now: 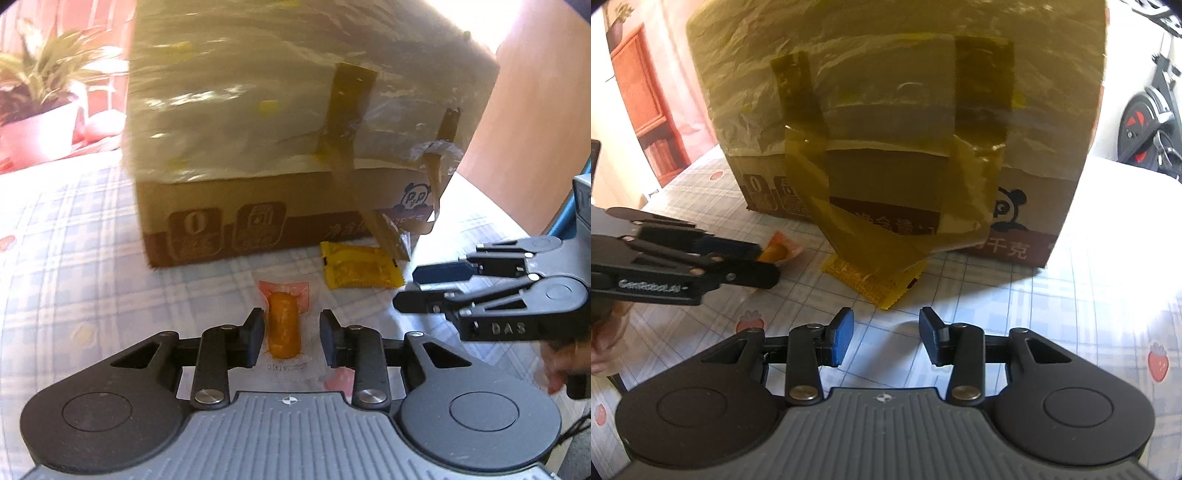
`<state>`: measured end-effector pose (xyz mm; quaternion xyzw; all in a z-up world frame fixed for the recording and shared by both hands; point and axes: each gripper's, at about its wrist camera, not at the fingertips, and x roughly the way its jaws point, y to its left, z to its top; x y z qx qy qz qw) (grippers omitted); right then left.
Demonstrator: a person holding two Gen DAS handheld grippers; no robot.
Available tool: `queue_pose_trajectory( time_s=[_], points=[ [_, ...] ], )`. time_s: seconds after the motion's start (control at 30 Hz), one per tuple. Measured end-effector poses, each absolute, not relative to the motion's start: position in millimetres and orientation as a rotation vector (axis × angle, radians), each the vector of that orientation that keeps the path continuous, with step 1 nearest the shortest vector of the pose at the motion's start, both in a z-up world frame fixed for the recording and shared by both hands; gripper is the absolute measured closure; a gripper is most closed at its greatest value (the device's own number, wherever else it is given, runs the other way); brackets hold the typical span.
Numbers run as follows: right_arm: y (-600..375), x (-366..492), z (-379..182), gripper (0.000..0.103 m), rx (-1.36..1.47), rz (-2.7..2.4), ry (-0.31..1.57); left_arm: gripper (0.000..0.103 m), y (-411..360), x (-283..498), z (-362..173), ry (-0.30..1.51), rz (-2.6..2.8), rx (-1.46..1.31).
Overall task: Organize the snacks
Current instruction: 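Close the left tool on the orange snack while the right tool grips the yellow packet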
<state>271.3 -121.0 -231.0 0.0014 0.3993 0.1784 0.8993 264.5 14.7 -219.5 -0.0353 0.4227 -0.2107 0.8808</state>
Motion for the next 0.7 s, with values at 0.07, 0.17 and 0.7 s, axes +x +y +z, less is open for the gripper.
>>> queue_pose_trajectory(
  time_s=[0.07, 0.17, 0.7],
  points=[
    [-118.6, 275.3, -230.6, 0.054, -0.038, 0.367, 0.818, 0.069, 23.6, 261.7, -221.2, 0.884, -0.426, -0.111],
    [-114.1, 280.7, -227.7, 0.038, -0.085, 0.399, 0.780, 0.068, 37.6, 257.0, -222.7, 0.880, -0.399, -0.183],
    [-96.8, 313.4, -238.4, 0.032, -0.127, 0.465, 0.803, 0.067, 44.4, 244.3, -229.8, 0.847, -0.350, -0.291]
  ],
)
